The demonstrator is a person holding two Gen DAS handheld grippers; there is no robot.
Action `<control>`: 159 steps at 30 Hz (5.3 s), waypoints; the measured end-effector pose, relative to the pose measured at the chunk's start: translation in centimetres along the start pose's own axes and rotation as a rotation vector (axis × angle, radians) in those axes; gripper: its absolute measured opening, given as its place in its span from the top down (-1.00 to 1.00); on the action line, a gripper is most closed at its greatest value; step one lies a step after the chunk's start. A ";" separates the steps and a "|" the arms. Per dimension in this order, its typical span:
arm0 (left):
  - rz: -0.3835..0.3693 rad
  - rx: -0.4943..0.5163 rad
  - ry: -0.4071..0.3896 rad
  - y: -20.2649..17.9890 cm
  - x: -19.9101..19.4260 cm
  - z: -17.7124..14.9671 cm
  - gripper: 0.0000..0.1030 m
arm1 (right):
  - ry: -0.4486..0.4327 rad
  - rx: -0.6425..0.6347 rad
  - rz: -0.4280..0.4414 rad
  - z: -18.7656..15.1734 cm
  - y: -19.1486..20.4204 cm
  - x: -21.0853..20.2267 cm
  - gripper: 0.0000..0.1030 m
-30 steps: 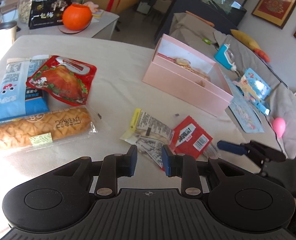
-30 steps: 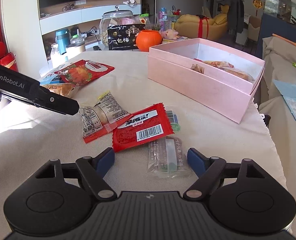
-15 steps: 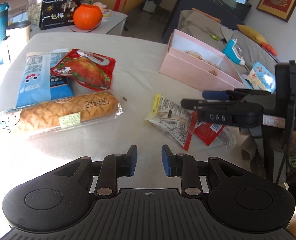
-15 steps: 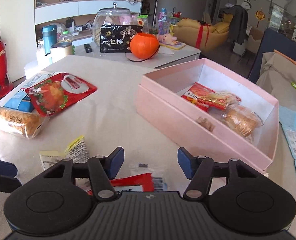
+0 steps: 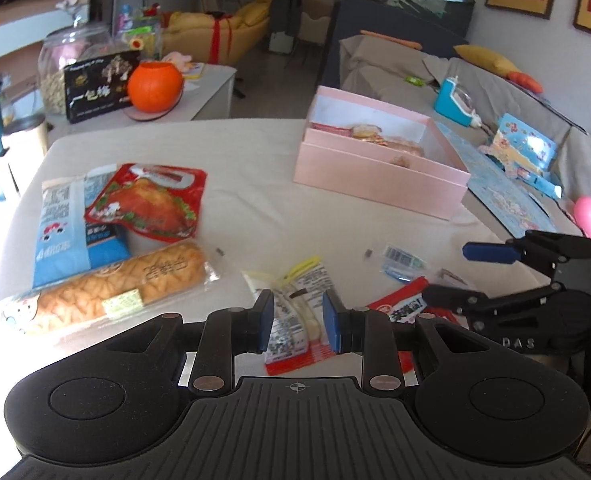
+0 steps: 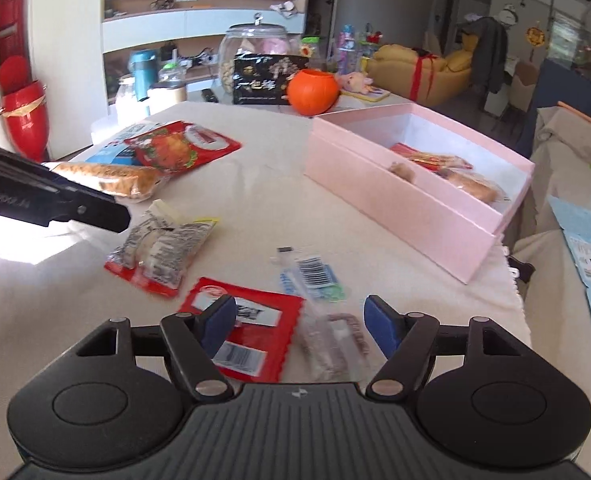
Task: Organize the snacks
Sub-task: 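Grasp two white-and-yellow packets together with the left tool, then hold the white packets in the left tool while the right tool grasps the red packet, then carry both packets to the pink box and release the red packet from the right tool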
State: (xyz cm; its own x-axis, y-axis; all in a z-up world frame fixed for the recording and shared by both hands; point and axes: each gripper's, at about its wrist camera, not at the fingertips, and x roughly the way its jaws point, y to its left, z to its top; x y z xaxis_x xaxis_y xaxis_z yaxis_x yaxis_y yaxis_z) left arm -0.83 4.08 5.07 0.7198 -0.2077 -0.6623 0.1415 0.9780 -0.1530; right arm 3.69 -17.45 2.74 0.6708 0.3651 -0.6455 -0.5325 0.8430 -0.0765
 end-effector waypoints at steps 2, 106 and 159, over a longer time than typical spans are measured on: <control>0.018 0.065 -0.004 -1.7 0.6 0.2 0.42 | -0.018 0.037 -0.061 -0.1 -1.5 0.3 -0.38; 0.010 -0.014 -0.095 2.4 3.3 -3.1 -0.14 | 0.050 -0.211 0.038 -1.0 8.8 -1.6 -0.47; -0.314 -0.017 -0.061 -1.1 15.6 17.6 -0.14 | -0.033 0.124 -0.159 6.7 -7.9 1.8 -0.29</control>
State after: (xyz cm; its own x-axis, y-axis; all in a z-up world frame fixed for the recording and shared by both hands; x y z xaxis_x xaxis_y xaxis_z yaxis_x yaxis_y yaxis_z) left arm 22.19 0.05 7.81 0.6823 -0.4979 -0.5353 0.3525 0.8656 -0.3557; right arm 12.53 -20.82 7.24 0.7592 0.2346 -0.6072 -0.3524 0.9324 -0.0804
